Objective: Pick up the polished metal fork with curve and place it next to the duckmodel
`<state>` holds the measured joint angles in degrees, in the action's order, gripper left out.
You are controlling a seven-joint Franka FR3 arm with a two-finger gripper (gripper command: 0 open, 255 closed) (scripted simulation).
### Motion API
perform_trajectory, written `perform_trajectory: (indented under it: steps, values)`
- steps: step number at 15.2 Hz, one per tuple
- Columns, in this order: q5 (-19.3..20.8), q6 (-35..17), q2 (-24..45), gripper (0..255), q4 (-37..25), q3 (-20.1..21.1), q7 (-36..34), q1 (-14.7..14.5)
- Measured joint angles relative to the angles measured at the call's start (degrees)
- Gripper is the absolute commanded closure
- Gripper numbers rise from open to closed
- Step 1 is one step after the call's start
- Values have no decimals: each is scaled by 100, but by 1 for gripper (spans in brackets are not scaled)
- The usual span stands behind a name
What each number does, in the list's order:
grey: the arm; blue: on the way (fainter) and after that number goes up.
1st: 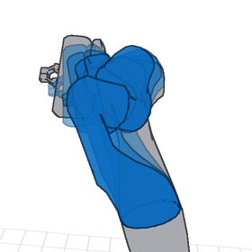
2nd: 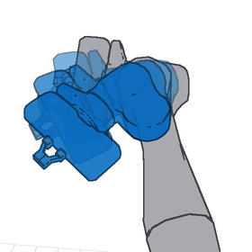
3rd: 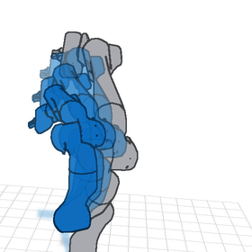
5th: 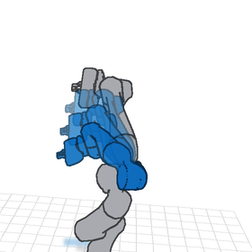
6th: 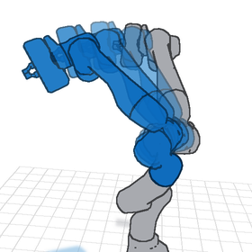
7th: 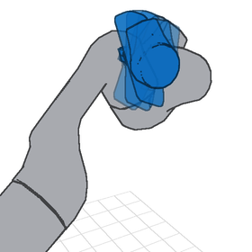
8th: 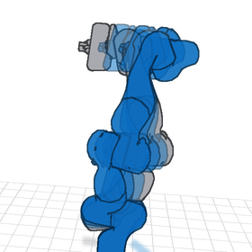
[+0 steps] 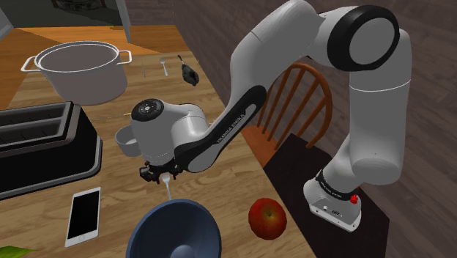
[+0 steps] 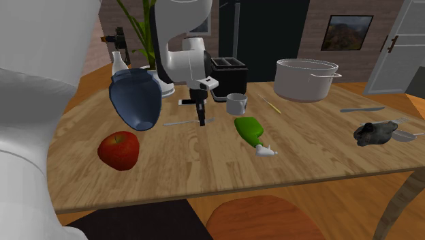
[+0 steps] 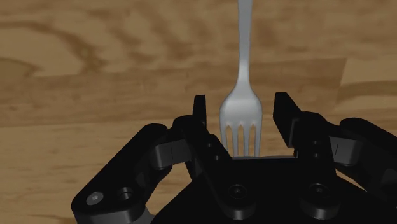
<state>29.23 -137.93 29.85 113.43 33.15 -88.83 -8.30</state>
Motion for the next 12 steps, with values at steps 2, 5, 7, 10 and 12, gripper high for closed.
perform_trajectory:
  steps: [2,5,7,10,12]
  values:
    - [-55,57,-50,255,7,40,35,33]
    - [-193,157,-203,255,26,144,138,119]
    - [-267,250,-278,255,-5,200,169,134]
    - [-419,429,-434,255,-50,300,286,211]
    - [-518,534,-545,255,-63,365,349,256]
